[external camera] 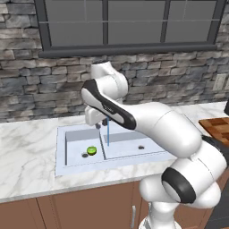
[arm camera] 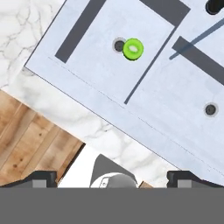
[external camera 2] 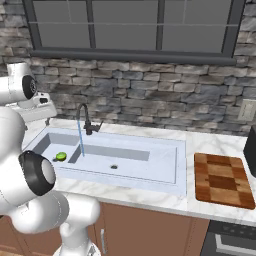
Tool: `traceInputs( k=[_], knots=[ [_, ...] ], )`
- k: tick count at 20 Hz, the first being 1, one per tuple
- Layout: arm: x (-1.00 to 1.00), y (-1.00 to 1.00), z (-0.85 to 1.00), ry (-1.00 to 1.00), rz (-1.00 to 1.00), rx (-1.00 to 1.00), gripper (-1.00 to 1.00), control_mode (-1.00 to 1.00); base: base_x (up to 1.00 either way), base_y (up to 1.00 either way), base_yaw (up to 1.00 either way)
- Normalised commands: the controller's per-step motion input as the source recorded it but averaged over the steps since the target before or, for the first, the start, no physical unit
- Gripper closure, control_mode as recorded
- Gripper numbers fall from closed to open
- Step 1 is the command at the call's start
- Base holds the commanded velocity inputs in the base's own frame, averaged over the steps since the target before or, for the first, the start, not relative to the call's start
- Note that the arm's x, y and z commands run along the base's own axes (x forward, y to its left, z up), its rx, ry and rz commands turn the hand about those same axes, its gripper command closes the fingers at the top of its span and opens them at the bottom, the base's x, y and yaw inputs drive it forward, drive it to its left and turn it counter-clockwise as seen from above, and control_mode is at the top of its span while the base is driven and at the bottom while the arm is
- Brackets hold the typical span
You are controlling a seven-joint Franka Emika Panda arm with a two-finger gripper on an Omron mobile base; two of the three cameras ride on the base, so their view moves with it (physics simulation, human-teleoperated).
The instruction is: Pick the kiwi from the sink and place it on the cutting board to airdry. Then turn off the sink faucet.
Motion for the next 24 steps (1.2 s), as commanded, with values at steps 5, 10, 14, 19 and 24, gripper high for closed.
traceInputs(
  k=[5, 10, 14, 19, 24],
  knots=[
    [0.18, 0.10, -0.16, 0.00, 0.10, 0.00, -1.00, -1.00, 0.00, 0.00, 0.00],
    [0.20, 0.11, -0.22, 0.00, 0.08, 0.00, -1.00, -1.00, 0.00, 0.00, 0.00],
    [0.18, 0.12, -0.22, 0.00, 0.08, -0.01, -1.00, -1.00, 0.00, 0.00, 0.00],
    [0.18, 0.11, -0.21, 0.00, 0.08, -0.02, -1.00, -1.00, 0.00, 0.00, 0.00],
    [0.17, 0.05, -0.15, 0.01, 0.07, -0.01, -1.00, -1.00, 0.00, 0.00, 0.00]
  ],
)
